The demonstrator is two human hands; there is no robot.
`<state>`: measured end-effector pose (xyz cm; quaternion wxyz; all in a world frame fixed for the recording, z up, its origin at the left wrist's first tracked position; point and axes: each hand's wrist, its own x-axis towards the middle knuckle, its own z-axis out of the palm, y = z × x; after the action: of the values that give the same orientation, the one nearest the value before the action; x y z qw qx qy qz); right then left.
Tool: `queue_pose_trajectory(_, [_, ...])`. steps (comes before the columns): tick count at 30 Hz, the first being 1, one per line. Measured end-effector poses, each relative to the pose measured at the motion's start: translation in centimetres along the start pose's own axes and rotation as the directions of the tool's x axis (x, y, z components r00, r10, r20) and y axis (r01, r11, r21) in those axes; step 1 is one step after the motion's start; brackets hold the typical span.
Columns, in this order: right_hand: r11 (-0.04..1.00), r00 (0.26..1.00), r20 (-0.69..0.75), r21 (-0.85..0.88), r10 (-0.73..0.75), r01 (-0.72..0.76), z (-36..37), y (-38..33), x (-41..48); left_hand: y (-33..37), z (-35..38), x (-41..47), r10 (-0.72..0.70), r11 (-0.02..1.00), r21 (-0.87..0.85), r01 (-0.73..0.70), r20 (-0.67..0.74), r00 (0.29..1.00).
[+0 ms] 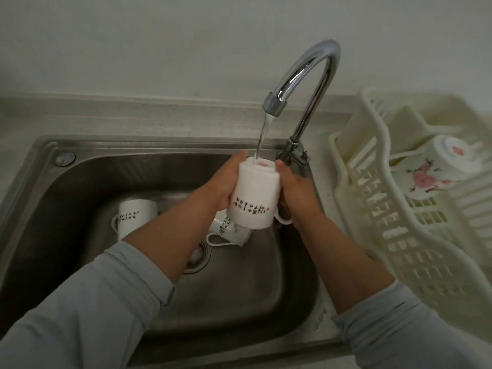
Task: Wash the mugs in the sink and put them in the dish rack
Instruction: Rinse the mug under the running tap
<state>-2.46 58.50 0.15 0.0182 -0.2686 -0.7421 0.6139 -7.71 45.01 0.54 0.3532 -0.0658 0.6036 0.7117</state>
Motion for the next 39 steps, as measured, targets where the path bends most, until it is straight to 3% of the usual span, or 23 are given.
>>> queue_pose_trajectory(2, [0.997,0.998,0.008,0.035,-0.062,0.062,-0.1,-0.1,-0.5,0.4,0.2,-0.3,0.003,0.998,-0.058,-0.001,0.021,1.0])
queue_pose_trajectory(4, [0.99,0.994,0.026,0.098,-0.107,0.104,0.0,-0.5,-1.1,0.4,0.4,-0.2,0.17,0.978,-0.108,-0.176,-0.062,0.983])
queue_pose_trajectory(7, [0.974,0.984,0.061,0.164,-0.165,0.153,0.2,-1.2,-1.5,0.0,0.4,-0.5,0.414,0.894,-0.127,-0.429,-0.128,0.901])
queue_pose_trajectory(9, [0.964,0.974,0.071,0.177,-0.216,0.201,0.4,-1.5,-1.5,-0.1,-0.3,-0.9,0.364,0.914,-0.165,-0.372,-0.078,0.928])
queue_pose_trajectory(12, [0.961,0.965,0.082,0.15,-0.248,0.234,0.6,-1.4,-0.9,-0.4,-1.9,-1.4,0.014,0.999,-0.053,-0.005,0.161,0.987])
queue_pose_trajectory(13, [0.96,0.962,0.091,0.139,-0.257,0.243,0.8,-1.2,-0.6,-0.5,-2.3,-1.7,-0.096,0.994,-0.033,0.104,0.186,0.978])
queue_pose_trajectory(15, [0.956,0.949,0.121,0.072,-0.29,0.283,1.2,-0.9,-0.2,-0.7,-2.8,-2.0,-0.164,0.979,-0.094,0.181,0.166,0.972])
queue_pose_trajectory(18, [0.921,0.915,0.189,-0.096,-0.355,0.377,1.8,-1.2,0.0,-1.0,-2.6,-2.4,-0.12,0.979,-0.163,0.126,0.046,0.992])
queue_pose_trajectory(21, [0.864,0.868,0.239,-0.158,-0.436,0.478,2.6,-1.6,0.0,-0.8,-2.3,-3.0,-0.043,0.991,-0.127,0.037,-0.045,0.998])
queue_pose_trajectory(25, [0.873,0.905,0.213,-0.256,-0.369,0.416,3.6,-2.1,0.7,0.0,-1.7,-3.5,0.012,1.0,-0.003,-0.012,-0.116,0.993])
queue_pose_trajectory(31, [0.952,0.974,0.198,-0.263,-0.108,0.158,4.1,-5.0,3.7,1.1,0.6,-2.8,-0.199,0.964,-0.209,0.164,-0.161,0.967])
queue_pose_trajectory(37, [0.996,0.995,0.044,-0.025,-0.088,0.089,5.1,-5.9,3.9,1.9,3.2,-2.4,-0.175,0.914,-0.4,0.067,-0.239,0.955])
queue_pose_trajectory(39, [0.984,0.984,0.007,-0.003,-0.177,0.177,5.8,-4.9,2.8,1.2,3.3,-2.4,-0.157,0.847,-0.531,0.035,-0.187,0.97])
